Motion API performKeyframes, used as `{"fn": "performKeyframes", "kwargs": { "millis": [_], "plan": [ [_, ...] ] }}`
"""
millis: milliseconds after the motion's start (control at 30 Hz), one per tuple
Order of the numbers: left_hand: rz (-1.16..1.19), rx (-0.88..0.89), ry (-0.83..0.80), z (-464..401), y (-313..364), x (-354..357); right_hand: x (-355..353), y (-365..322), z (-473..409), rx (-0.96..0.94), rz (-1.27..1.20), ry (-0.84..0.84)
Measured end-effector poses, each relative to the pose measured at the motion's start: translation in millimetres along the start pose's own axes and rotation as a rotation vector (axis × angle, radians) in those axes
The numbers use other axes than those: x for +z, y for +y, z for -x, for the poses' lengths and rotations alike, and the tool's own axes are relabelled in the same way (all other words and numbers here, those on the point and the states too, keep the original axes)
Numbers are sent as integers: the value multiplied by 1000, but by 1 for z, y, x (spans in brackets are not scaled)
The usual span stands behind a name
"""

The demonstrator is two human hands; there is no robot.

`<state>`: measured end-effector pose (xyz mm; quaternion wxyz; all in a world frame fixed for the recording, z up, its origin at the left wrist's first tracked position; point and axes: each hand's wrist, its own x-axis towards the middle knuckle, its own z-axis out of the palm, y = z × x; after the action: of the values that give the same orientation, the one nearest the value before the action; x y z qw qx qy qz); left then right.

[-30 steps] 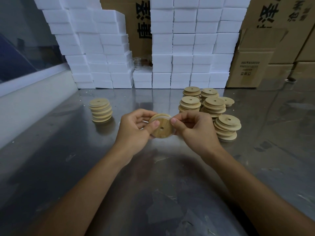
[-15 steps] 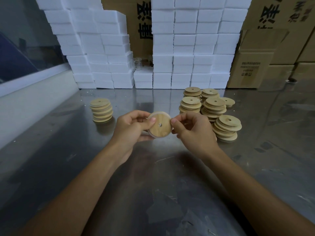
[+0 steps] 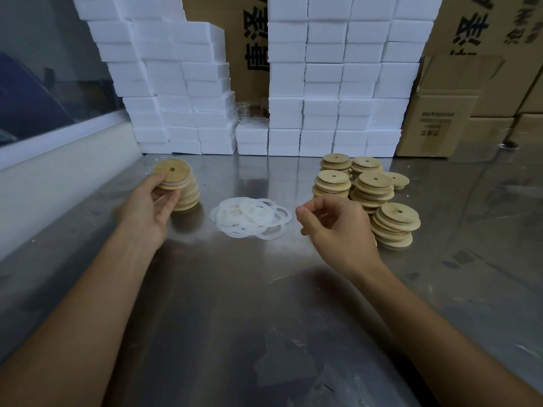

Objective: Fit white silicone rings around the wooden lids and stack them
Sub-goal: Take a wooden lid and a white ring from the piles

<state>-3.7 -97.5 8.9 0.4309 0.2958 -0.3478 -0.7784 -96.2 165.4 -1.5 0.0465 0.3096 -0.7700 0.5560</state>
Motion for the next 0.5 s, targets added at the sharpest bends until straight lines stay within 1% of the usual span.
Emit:
{"fn": "performKeyframes", "kwargs": {
  "millis": [167, 233, 300, 367, 500],
  "plan": [
    [-16, 18, 41, -21, 7, 9, -3, 2, -3, -34, -9, 53],
    [-55, 6, 50, -29, 5, 12, -4, 4, -4, -63, 38, 77],
    [-96, -16, 41, -35, 3, 14, -6, 7, -5, -112, 148, 81],
    [-127, -35, 47, -41, 1, 14, -9, 10, -6, -140, 293, 47],
    [-176, -51, 68, -42, -1, 13, -15, 14, -9, -99, 671, -49]
  ]
}}
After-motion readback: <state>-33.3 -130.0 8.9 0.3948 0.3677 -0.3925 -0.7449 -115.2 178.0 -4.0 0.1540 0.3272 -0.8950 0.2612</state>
